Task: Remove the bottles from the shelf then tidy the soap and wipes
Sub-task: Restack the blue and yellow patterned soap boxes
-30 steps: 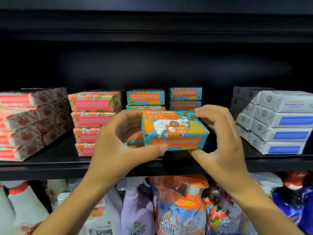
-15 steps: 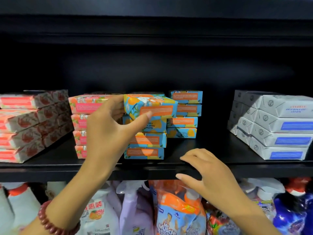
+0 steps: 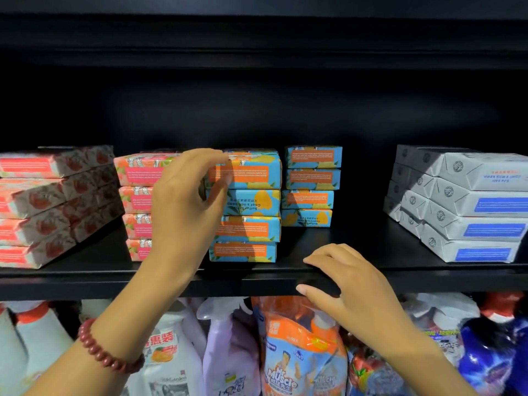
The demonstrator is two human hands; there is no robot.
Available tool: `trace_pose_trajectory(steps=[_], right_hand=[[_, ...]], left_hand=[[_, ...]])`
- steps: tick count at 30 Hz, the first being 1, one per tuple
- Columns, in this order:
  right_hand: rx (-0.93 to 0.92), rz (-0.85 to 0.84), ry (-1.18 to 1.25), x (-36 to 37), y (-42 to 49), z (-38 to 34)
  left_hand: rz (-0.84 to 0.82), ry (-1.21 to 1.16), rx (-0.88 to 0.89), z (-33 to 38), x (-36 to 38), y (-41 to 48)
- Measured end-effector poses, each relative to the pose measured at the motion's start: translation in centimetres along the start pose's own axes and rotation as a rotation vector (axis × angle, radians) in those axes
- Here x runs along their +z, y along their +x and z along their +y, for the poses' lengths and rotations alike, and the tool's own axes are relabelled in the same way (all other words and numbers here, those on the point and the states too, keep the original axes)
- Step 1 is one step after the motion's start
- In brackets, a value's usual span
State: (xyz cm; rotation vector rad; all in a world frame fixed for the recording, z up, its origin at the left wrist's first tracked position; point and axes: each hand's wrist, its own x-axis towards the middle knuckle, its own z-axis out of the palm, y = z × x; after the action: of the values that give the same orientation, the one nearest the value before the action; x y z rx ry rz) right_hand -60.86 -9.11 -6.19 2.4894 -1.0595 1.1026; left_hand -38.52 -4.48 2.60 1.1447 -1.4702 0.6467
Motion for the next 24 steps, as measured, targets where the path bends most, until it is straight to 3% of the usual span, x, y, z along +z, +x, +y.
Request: trace_pose_trajectory(steps=[4, 7, 10, 15, 21, 24], right_hand=[[0.006, -0.046, 0.036, -0.2, 0.0, 0.0], [0.069, -0.124, 0.257, -1.2, 0.8, 0.5], [0.091, 0.064, 0.392, -2.3, 3.0, 2.1], [0.152, 0.311, 0.271, -2.5, 7.4, 5.5], [0.236, 0.14, 0.173, -2.3, 11.6, 6.6], [0.172, 0.046, 0.208, -2.2, 12.7, 7.0]], left_hand=[[0.051, 0.021, 0.035, 0.1, 0.1, -0.6], [0.141, -0.028, 0.125, 1.5, 0.2, -1.9], [0.088, -0.161, 0.178, 4.2, 1.7, -3.9], [-0.187, -0.196, 0.163, 6.3, 6.2, -7.0], [-0.35, -0.06, 0.028, 6.2, 8.7, -8.3], [-0.389, -0.06, -0.069, 6.5, 8.6, -7.9]])
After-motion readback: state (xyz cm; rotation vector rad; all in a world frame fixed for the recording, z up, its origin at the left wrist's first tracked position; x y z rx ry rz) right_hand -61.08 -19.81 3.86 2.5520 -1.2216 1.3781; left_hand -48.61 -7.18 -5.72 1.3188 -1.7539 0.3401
